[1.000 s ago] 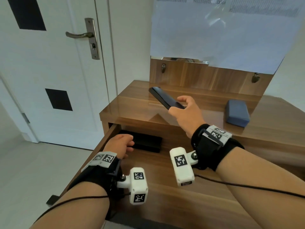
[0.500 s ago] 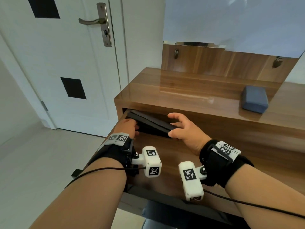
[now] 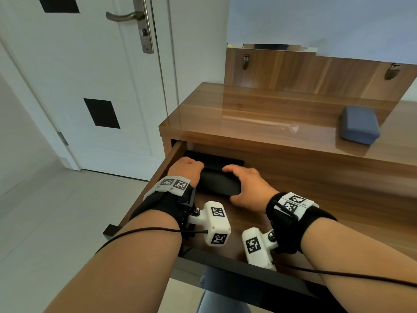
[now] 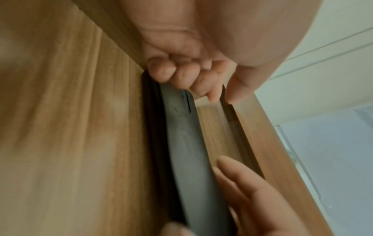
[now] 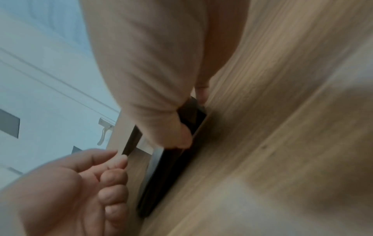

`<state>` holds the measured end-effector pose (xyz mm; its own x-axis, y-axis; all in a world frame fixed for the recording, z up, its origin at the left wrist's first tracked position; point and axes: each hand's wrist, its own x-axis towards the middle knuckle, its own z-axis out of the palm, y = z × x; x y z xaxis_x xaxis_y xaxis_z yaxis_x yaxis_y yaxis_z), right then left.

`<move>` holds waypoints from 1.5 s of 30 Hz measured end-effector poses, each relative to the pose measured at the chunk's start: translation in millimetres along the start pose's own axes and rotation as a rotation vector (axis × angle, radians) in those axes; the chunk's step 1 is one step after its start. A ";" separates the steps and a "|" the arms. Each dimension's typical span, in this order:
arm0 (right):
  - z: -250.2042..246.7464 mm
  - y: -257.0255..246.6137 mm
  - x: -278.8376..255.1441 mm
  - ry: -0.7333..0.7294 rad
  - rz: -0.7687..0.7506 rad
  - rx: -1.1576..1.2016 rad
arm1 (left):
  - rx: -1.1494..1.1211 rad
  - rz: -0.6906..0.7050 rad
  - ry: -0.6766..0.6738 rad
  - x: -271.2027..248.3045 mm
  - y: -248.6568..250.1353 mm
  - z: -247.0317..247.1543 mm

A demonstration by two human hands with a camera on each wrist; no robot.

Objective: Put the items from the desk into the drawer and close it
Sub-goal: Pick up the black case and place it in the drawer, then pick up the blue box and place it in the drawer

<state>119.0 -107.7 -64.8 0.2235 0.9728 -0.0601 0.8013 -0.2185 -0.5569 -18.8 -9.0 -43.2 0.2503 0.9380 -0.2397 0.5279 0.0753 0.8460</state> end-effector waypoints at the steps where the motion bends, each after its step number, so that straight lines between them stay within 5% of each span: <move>1: 0.8 1.4 0.6 0.063 0.014 -0.007 | -0.004 -0.020 -0.047 -0.6 -0.7 2.6; 8: 4.7 9.6 0.6 0.141 0.204 0.076 | -0.044 -0.106 -0.176 -6.1 -0.1 10.7; 17: -2.4 10.8 -1.9 0.169 0.180 0.189 | -0.049 -0.071 -0.169 -6.1 0.8 9.8; 24: -18.8 7.5 -7.2 0.343 0.103 0.270 | -0.006 -0.001 -0.155 -10.1 3.1 9.1; 33: -96.9 13.4 -19.0 0.763 0.116 0.357 | -0.136 0.188 -0.066 -17.2 18.1 9.0; 37: -141.8 39.2 -18.7 0.865 0.327 0.083 | -0.125 0.233 -0.091 -22.9 32.3 13.2; 45: -177.4 83.5 -22.3 0.710 0.681 -0.142 | -0.138 0.232 -0.126 -30.1 53.2 32.0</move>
<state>279.3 -161.1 37.0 0.9040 0.3747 0.2058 0.4269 -0.7659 -0.4808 27.8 -44.1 -6.2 0.4548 0.8868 -0.0818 0.3312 -0.0832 0.9399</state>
